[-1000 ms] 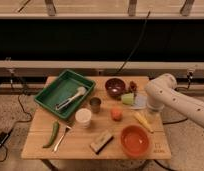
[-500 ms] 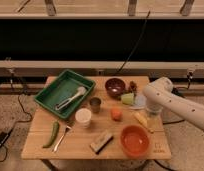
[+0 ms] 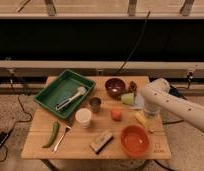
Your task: Place banana in paper cup
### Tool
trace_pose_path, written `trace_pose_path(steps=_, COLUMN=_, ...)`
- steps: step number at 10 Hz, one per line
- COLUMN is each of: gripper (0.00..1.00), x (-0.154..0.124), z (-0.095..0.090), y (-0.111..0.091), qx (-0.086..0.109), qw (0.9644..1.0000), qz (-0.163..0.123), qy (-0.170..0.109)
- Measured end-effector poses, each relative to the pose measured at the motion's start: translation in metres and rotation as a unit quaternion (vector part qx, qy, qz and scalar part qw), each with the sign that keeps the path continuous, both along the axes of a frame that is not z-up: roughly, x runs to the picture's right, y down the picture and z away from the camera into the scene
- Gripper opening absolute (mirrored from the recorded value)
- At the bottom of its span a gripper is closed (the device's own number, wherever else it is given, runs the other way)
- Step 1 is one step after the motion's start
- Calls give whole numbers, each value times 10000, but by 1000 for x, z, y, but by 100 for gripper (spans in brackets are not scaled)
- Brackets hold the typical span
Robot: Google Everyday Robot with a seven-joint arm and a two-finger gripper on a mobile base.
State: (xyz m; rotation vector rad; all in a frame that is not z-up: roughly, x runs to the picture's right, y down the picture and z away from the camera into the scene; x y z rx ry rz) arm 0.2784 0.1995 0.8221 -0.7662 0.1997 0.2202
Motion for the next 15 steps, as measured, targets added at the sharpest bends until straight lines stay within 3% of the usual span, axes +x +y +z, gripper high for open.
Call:
trace_pose_path(steps=7, gripper=62, x=-5, z=11, y=12, qx=-233, qw=9996, qz=181, qy=-34)
trace_pose_path(steps=10, gripper=36, x=-6, z=13, y=14, qx=-254, qw=9995, qz=180, qy=-63)
trace_pose_path(steps=12, gripper=13, x=-6, z=13, y=13, qx=-254, qw=9995, qz=137, qy=-111)
trace_pose_path(steps=14, gripper=0, x=-5, z=13, y=9, qx=-229, qw=9996, qz=86, qy=-156)
trace_pose_path(steps=15, gripper=0, x=-5, z=13, y=6, qx=-212, qw=9996, qz=46, qy=-192)
